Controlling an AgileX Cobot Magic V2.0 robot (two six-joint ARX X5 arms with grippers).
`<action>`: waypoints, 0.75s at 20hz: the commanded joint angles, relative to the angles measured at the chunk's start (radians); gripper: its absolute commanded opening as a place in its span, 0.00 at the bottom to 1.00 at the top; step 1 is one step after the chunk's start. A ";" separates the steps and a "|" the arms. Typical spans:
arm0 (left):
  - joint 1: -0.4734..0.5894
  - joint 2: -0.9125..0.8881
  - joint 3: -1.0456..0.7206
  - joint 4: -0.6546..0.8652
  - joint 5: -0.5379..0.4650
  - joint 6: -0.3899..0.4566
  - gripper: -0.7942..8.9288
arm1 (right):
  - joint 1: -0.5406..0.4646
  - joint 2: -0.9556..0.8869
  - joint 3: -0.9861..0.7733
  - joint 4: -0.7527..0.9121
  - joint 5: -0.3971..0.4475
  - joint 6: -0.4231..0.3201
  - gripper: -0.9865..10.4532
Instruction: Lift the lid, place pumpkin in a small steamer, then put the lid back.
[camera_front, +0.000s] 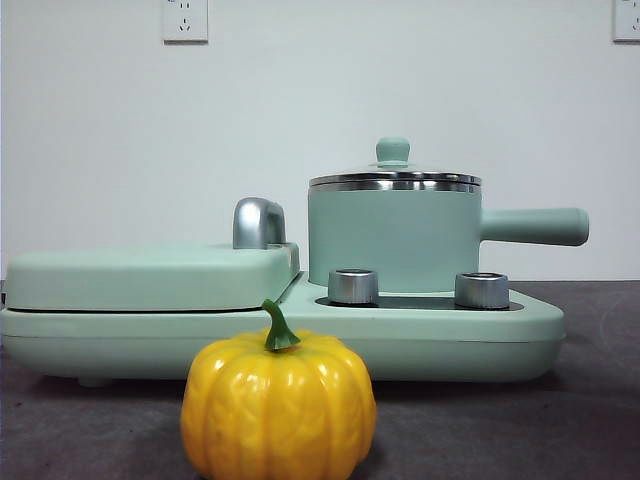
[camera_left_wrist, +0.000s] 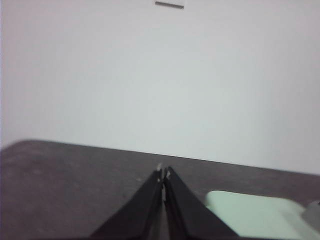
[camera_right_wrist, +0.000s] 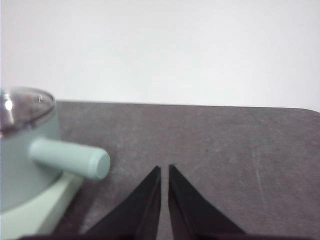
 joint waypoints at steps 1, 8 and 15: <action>0.000 -0.001 -0.019 -0.020 0.000 -0.215 0.09 | 0.001 -0.001 -0.003 0.018 0.000 0.165 0.10; 0.000 -0.001 -0.019 -0.125 0.000 -0.459 0.09 | 0.000 -0.001 -0.002 0.024 0.007 0.426 0.10; 0.000 -0.001 -0.019 -0.132 0.000 -0.540 0.09 | 0.001 -0.001 -0.002 0.027 0.040 0.532 0.10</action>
